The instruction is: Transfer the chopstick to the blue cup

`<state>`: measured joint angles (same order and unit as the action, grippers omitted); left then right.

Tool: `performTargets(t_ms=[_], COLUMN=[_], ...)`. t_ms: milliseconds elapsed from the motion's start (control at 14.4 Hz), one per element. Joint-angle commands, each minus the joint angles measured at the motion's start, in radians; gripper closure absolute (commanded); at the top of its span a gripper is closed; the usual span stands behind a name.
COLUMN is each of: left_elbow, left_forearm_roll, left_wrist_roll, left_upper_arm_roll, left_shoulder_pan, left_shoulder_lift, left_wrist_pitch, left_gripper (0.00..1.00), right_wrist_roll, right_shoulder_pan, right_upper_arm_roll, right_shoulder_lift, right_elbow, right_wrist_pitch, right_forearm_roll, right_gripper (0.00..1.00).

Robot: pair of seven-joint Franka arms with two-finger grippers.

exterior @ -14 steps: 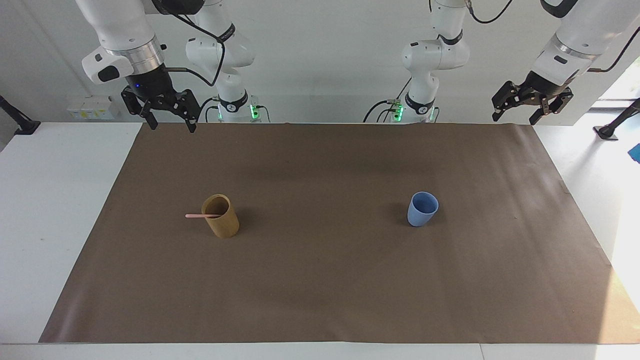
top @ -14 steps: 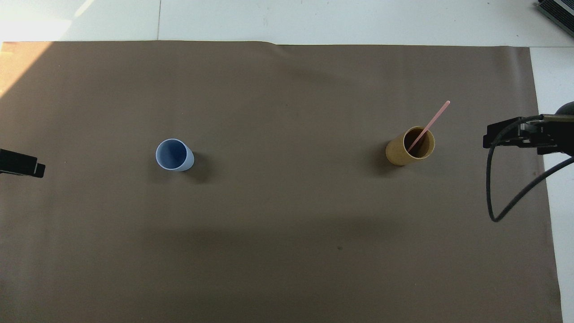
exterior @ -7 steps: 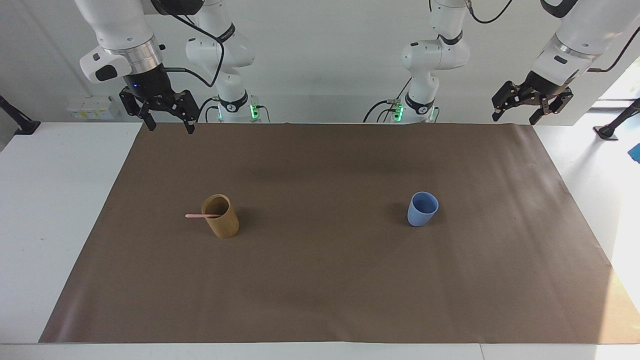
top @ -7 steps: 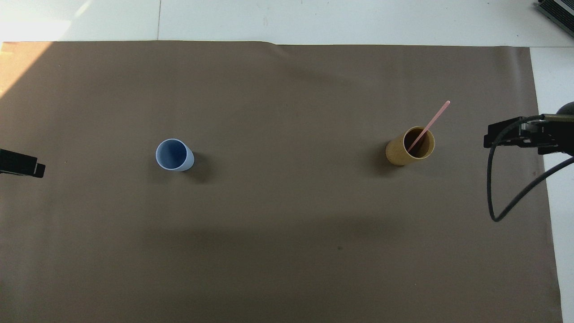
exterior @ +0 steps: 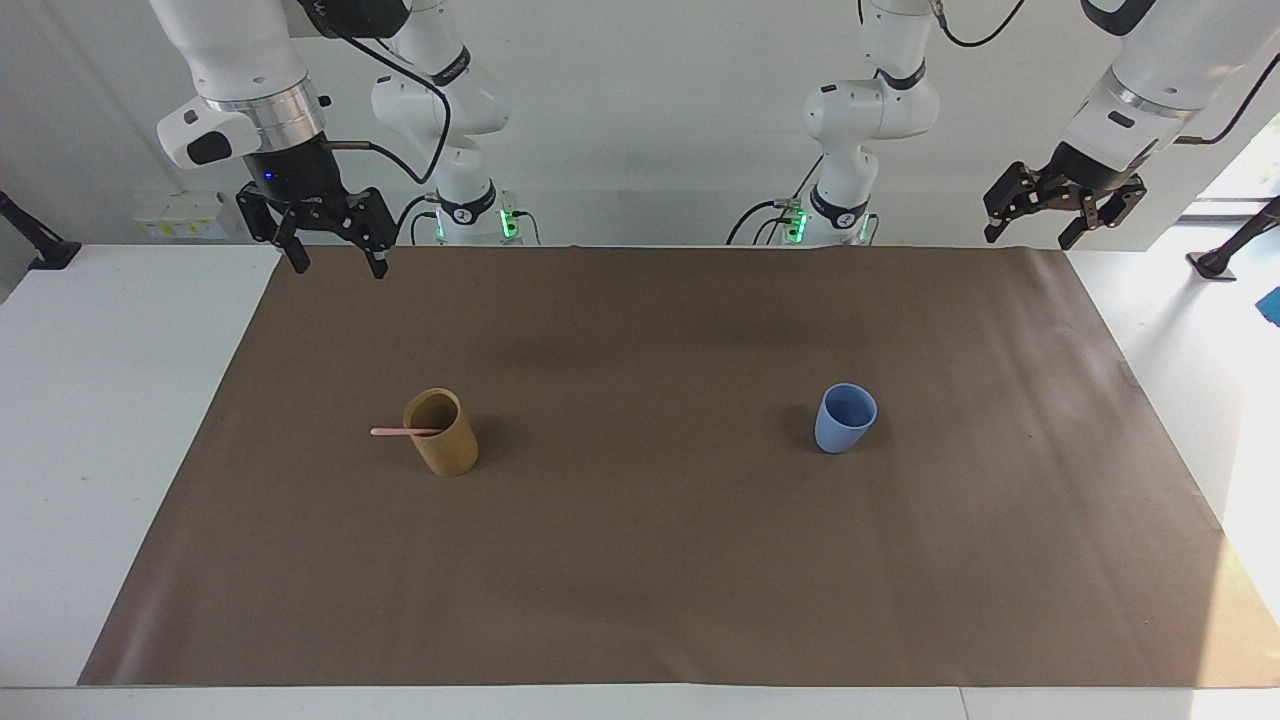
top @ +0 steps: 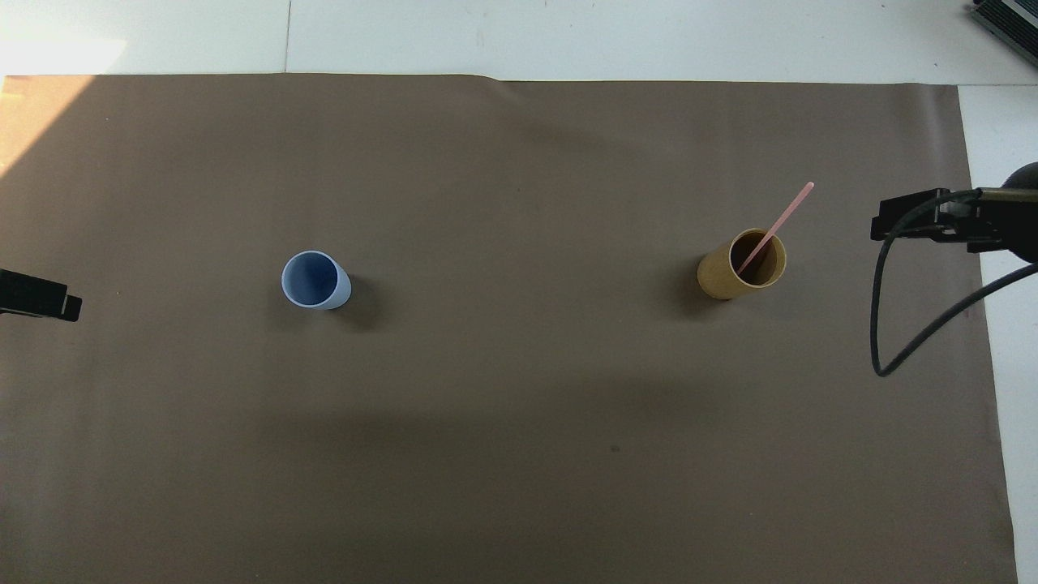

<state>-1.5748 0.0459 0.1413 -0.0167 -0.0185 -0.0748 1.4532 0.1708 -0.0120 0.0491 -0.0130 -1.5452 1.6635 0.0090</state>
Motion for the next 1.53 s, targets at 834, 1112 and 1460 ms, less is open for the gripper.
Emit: performTargets(t_ms=[834,1112,1460], left_elbow=[0.002,0.002,0.002], left_forearm_roll=[-0.006,-0.006,-0.006], left_wrist_roll=[-0.011,-0.011,-0.011], left_upper_arm_roll=[0.000,0.000,0.000], left_shoulder_pan=[-0.001,0.000,-0.001], left_shoulder_lift=[-0.005,-0.005,-0.005], left_wrist_pitch=[-0.011,-0.011,-0.013], left_gripper=[0.00,0.00,0.00], right_wrist_roll=[0.022,0.027,0.027], right_shoulder_pan=[-0.003,0.001,0.007], right_upper_arm_roll=[0.006,0.006,0.008], right_shoulder_lift=[0.018,0.034,0.077], right_elbow=[-0.098,-0.199,-0.349], right_wrist_pitch=[0.209,0.370,0.642], right_forearm_roll=[-0.006,-0.006,-0.006], right_gripper=[0.00,0.00,0.00])
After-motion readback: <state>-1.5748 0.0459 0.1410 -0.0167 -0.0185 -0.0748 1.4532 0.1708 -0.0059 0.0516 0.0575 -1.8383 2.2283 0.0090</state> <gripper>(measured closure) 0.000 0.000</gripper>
